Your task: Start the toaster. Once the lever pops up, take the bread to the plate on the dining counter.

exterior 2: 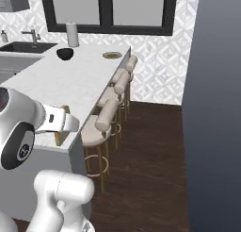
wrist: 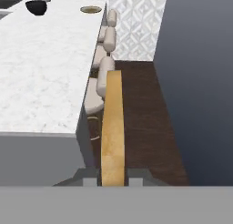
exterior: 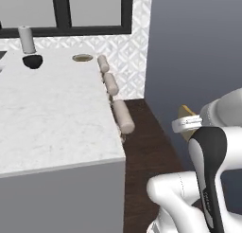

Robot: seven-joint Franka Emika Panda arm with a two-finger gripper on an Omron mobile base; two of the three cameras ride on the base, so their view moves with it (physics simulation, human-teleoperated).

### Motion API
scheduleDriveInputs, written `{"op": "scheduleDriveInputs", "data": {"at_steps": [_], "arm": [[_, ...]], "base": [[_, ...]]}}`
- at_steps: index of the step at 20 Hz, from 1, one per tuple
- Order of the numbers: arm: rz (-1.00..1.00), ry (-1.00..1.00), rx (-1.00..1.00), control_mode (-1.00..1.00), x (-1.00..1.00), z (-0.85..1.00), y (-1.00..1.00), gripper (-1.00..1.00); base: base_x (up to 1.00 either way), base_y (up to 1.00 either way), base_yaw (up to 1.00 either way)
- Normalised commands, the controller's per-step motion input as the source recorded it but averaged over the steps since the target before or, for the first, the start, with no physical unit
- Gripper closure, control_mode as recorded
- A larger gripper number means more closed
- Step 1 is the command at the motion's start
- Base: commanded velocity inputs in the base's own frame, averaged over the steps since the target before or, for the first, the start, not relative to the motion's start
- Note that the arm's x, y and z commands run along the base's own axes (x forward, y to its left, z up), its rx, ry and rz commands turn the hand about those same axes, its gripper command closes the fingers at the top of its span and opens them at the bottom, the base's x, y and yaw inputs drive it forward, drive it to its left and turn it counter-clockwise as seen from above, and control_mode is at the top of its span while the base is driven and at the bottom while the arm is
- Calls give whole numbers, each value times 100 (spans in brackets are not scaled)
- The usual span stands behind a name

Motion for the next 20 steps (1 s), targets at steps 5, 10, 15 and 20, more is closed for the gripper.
{"op": "scheduleDriveInputs", "data": {"at_steps": [5, 10, 15, 20], "arm": [[0, 0, 0, 100, 0, 0, 0, 100], [0, 0, 0, 100, 0, 0, 0, 100], [0, 0, 0, 100, 0, 0, 0, 100], [0, 0, 0, 100, 0, 0, 0, 100]], "base": [[84, -100, 16], [82, -100, 27], [65, -90, 45], [58, -63, 61]]}}
